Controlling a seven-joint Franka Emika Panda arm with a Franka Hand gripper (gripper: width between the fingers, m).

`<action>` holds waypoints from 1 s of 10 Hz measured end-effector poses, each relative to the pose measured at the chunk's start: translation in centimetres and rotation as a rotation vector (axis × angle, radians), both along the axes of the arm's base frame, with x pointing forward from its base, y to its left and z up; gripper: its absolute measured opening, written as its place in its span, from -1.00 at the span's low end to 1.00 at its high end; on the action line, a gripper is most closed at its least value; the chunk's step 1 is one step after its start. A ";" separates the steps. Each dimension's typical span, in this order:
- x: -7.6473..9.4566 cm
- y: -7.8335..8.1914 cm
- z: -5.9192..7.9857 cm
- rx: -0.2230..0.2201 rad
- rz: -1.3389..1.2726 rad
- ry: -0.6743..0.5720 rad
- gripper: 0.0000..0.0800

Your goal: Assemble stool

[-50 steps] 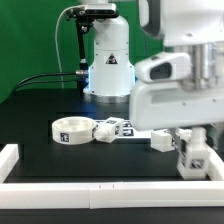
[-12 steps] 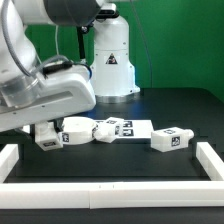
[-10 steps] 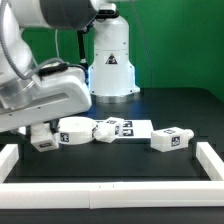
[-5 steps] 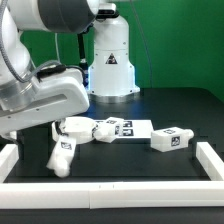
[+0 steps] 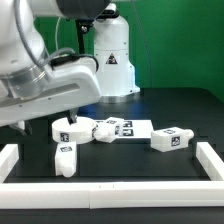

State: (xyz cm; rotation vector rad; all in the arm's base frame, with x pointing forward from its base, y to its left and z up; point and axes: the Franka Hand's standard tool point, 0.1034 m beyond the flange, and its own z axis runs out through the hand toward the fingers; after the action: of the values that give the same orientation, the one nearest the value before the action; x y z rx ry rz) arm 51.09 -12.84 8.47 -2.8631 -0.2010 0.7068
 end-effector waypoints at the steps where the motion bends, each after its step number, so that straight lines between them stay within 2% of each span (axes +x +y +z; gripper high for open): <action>1: -0.9 0.3 0.0 0.002 0.004 -0.024 0.62; 4: -0.7 0.3 -0.3 0.005 0.007 -0.020 0.62; 5: -0.6 -0.1 -0.4 0.027 0.055 -0.052 0.62; 6: -1.3 -1.5 -0.3 0.063 0.142 -0.162 0.62; 7: -3.7 -1.8 0.0 0.051 0.141 -0.178 0.62; 8: -4.9 -1.5 -0.1 0.052 0.165 -0.208 0.62; 10: -5.9 -2.3 -0.5 0.043 0.133 -0.361 0.62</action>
Offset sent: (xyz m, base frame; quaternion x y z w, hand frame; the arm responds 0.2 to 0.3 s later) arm 0.0000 0.0000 0.0000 0.0000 0.0000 0.0000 1.0000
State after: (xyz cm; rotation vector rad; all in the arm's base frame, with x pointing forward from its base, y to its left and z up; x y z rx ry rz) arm 45.19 -15.14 7.99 -2.9327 -0.4535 0.1943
